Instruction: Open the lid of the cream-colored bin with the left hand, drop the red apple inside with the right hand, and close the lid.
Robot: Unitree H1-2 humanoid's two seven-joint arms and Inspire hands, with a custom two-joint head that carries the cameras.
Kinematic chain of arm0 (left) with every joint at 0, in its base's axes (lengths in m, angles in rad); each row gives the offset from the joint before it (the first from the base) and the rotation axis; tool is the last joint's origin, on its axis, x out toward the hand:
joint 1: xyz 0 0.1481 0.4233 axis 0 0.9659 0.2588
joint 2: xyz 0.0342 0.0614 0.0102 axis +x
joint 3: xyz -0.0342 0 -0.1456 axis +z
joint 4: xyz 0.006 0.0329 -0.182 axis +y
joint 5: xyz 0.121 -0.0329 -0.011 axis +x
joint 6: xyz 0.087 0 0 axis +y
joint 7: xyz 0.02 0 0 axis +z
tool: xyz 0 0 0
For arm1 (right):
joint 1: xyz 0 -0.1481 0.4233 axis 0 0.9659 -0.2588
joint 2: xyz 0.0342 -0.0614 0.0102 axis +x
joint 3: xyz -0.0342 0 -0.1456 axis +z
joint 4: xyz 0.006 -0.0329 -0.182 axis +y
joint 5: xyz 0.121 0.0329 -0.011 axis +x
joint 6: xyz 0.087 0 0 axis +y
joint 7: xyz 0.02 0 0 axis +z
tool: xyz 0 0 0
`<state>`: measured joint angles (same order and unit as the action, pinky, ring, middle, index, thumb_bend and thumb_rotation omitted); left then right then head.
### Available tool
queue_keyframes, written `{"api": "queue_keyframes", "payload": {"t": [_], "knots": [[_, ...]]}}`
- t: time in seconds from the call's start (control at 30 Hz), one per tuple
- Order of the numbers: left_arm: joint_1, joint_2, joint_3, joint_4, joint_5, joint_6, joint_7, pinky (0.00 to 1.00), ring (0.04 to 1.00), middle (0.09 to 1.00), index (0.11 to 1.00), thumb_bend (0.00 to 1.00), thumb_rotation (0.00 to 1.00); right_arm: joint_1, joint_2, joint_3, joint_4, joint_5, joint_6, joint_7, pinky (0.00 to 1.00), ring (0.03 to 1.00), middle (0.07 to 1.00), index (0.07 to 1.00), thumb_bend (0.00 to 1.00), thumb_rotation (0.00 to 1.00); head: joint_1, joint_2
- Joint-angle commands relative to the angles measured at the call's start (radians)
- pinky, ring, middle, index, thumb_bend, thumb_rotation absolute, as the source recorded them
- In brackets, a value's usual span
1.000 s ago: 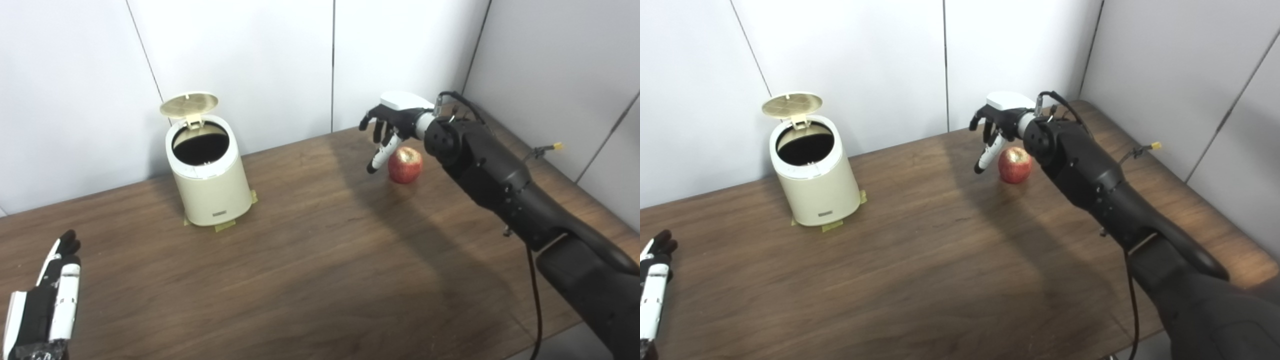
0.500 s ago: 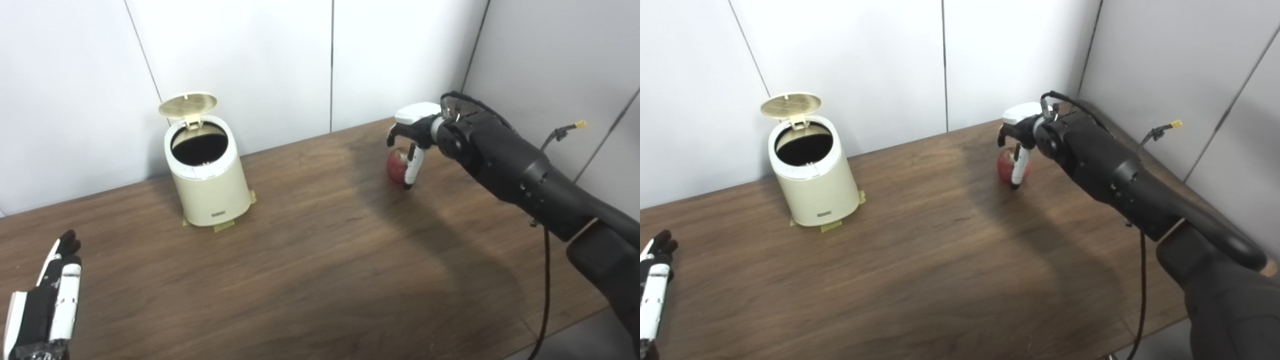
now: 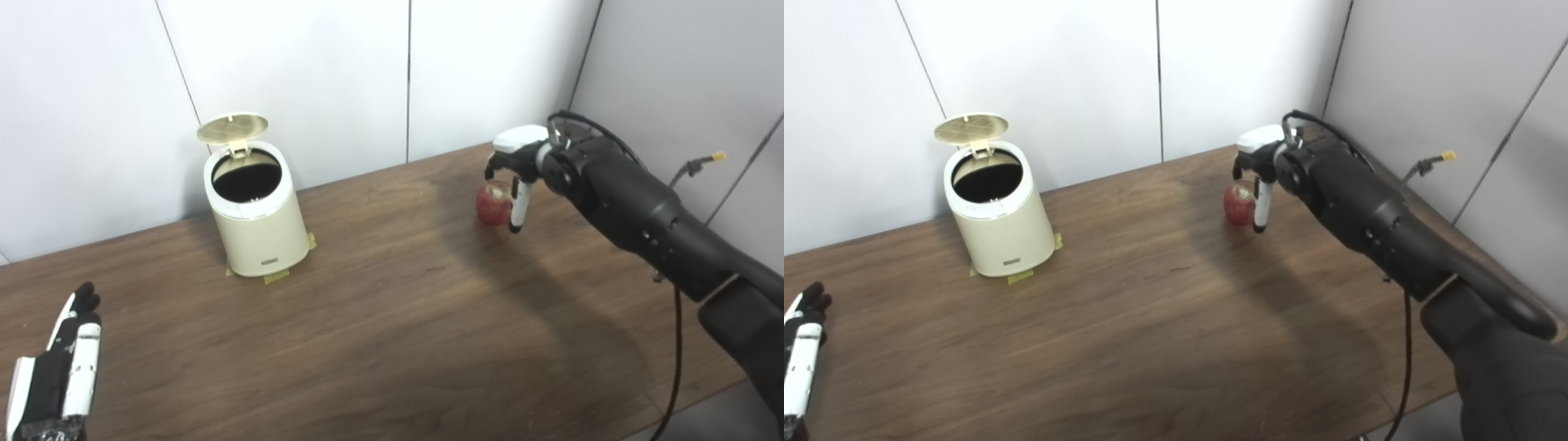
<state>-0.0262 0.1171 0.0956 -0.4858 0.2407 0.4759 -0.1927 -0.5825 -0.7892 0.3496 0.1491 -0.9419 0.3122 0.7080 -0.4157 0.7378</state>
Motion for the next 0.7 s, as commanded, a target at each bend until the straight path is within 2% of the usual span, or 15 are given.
{"api": "queue_keyframes", "payload": {"t": [0.0,0.03,0.07,0.1,0.2,0.27,0.3,0.33,0.43,0.53,0.6,0.67], "knots": [[-0.031,0.003,0.001,-0.019,-0.001,-0.006,0.008,1.00,1.000,0.964,0.985,0.24,0.98,-0.024,-0.033,-0.047,-0.023,0.020,-0.021,-0.060,0.93,0.841,0.804,0.754,0.94,0.18,-0.001,0.001],[-0.031,0.003,0.001,-0.019,-0.001,-0.006,0.008,1.00,1.000,0.966,0.988,0.24,0.98,-0.017,-0.028,-0.060,-0.019,0.038,-0.031,-0.078,0.92,0.794,0.766,0.734,0.92,0.15,-0.001,0.001],[-0.031,0.003,0.001,-0.019,0.001,-0.006,0.008,1.00,1.000,0.966,0.987,0.24,0.98,-0.008,-0.020,-0.077,-0.012,0.060,-0.042,-0.104,0.83,0.732,0.719,0.715,0.92,0.12,-0.001,0.001],[-0.031,0.002,0.001,-0.019,0.002,-0.006,0.008,1.00,1.000,0.966,0.986,0.24,0.98,0.001,-0.011,-0.093,-0.005,0.078,-0.048,-0.127,0.81,0.723,0.712,0.712,0.92,0.11,0.000,0.003],[-0.032,-0.002,0.005,-0.025,0.009,-0.007,0.004,1.00,1.000,0.964,0.984,0.24,0.98,0.014,0.010,-0.112,0.017,0.093,-0.058,-0.177,0.59,0.602,0.629,0.691,0.91,0.09,-0.001,0.006],[-0.033,-0.006,0.010,-0.029,0.006,-0.007,0.001,1.00,0.997,0.963,0.982,0.24,0.99,0.018,0.017,-0.111,0.025,0.094,-0.060,-0.196,0.54,0.560,0.591,0.679,0.89,0.08,-0.002,0.008],[-0.034,-0.008,0.014,-0.030,0.004,-0.007,-0.001,1.00,0.996,0.965,0.985,0.23,0.99,0.021,0.020,-0.106,0.028,0.087,-0.059,-0.206,0.51,0.537,0.540,0.677,0.73,0.04,-0.002,0.008],[-0.034,-0.009,0.016,-0.030,0.001,-0.007,-0.002,1.00,0.987,0.965,0.987,0.23,0.99,0.023,0.022,-0.099,0.030,0.075,-0.057,-0.214,0.46,0.507,0.507,0.670,0.64,0.02,-0.002,0.009],[-0.037,-0.010,0.021,-0.029,-0.003,-0.007,-0.004,1.00,0.978,0.965,0.990,0.23,0.99,0.036,0.031,-0.086,0.039,0.046,-0.061,-0.267,0.43,0.498,0.488,0.654,0.58,0.00,-0.002,0.009],[-0.038,-0.012,0.024,-0.027,-0.007,-0.007,-0.006,1.00,0.978,0.964,0.985,0.23,0.99,0.055,0.052,-0.096,0.055,0.041,-0.060,-0.346,0.46,0.549,0.490,0.618,0.57,0.00,-0.003,0.011],[-0.037,-0.015,0.022,-0.030,0.006,-0.006,-0.009,1.00,0.984,0.964,0.982,0.22,0.99,0.072,0.068,-0.109,0.058,0.049,-0.062,-0.399,0.41,0.493,0.473,0.531,0.54,0.00,-0.003,0.011],[-0.037,-0.018,0.023,-0.031,0.011,-0.006,-0.013,1.00,0.997,0.967,0.984,0.22,1.00,0.089,0.080,-0.117,0.053,0.054,-0.062,-0.435,0.40,0.472,0.473,0.509,0.53,0.00,-0.003,0.014]]}}
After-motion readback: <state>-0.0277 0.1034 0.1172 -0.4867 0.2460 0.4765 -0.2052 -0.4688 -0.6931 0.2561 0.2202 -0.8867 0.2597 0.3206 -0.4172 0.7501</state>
